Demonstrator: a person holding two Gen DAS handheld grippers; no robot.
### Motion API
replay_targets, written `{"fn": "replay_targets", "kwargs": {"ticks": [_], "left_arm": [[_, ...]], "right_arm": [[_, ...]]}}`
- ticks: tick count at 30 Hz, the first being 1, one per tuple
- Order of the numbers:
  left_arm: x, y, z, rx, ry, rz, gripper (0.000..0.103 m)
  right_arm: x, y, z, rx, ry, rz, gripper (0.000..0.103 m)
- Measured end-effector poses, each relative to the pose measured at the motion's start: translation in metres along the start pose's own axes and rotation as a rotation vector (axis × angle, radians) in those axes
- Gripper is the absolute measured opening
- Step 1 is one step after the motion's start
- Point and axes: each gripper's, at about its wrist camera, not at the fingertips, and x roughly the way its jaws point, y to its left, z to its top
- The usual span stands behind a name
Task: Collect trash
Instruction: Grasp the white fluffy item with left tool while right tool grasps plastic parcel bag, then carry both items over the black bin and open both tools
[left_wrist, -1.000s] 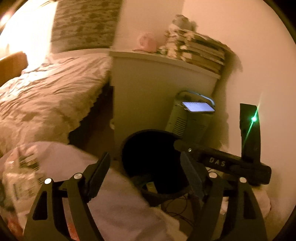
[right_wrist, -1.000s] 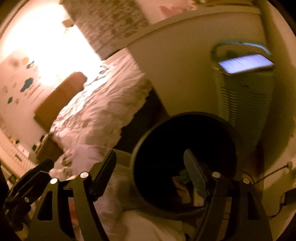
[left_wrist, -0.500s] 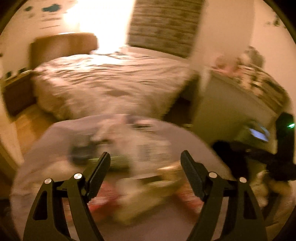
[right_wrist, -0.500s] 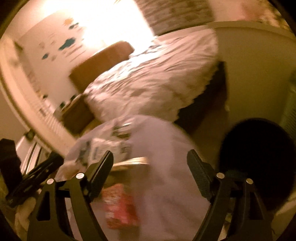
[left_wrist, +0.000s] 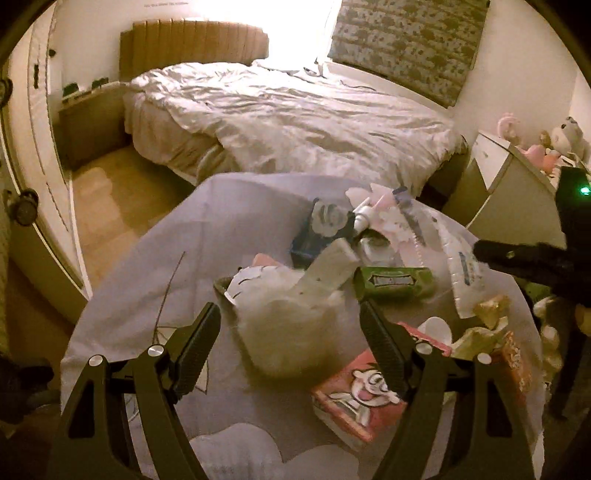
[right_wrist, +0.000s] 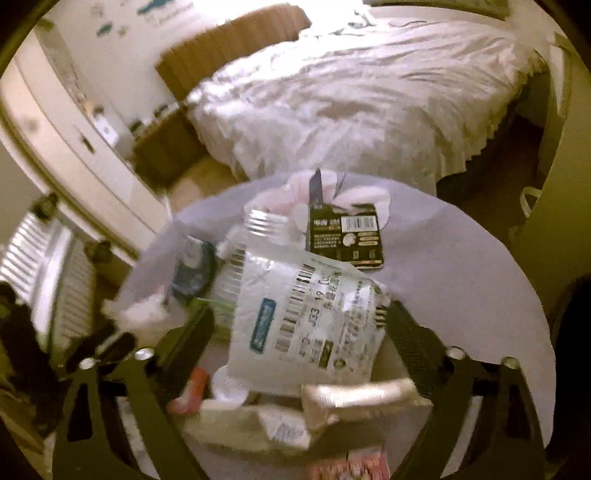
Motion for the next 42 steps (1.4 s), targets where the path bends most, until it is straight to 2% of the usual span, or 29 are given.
{"fn": "replay_targets", "kwargs": {"ticks": [1,3,5,8,9,12,16,22,26,31,35,42], "left_arm": [[0.003,0.002,0.000,0.000,0.006,0.000,0.076],[0.011,0.007,0.000,-0.004,0.029,-0.013,0.061],[0.015,0.010,-0.001,-0.014,0.045,-0.030,0.057],[0.016,0.008,-0.004,-0.003,0.048,-0.041,0.053],[0.017,0.008,-0.004,-0.002,0.047,-0.047,0.048],[0.015,0.008,-0.006,-0.005,0.047,-0.068,0.041],[0.011,0.008,-0.006,-0.019,0.031,-0.078,0.038],[-0.016,0.001,0.000,-0.018,-0.036,-0.080,0.038],[-0.041,-0.019,0.009,0.025,-0.094,-0.095,0.038],[-0.071,-0.065,0.018,0.112,-0.158,-0.142,0.038],[-0.084,-0.107,0.021,0.180,-0.188,-0.195,0.038],[-0.086,-0.187,0.018,0.307,-0.203,-0.298,0.038]], "right_arm": [[0.006,0.002,-0.001,-0.004,0.011,-0.011,0.094],[0.021,0.002,-0.002,0.003,0.052,-0.023,0.094],[0.031,-0.002,-0.002,0.029,0.076,-0.020,0.095],[0.032,-0.002,-0.002,0.034,0.065,-0.009,0.095],[0.031,-0.002,-0.002,0.032,0.061,0.000,0.091],[0.027,-0.006,-0.004,0.033,0.056,0.025,0.082],[0.018,-0.008,-0.005,0.042,0.035,0.052,0.070],[-0.012,-0.006,-0.010,0.052,-0.070,0.125,0.062],[-0.049,-0.005,-0.011,0.065,-0.177,0.180,0.062],[-0.096,-0.013,-0.019,0.091,-0.295,0.209,0.062],[-0.136,-0.033,-0.031,0.124,-0.383,0.190,0.062],[-0.190,-0.090,-0.060,0.208,-0.485,0.089,0.062]]}}
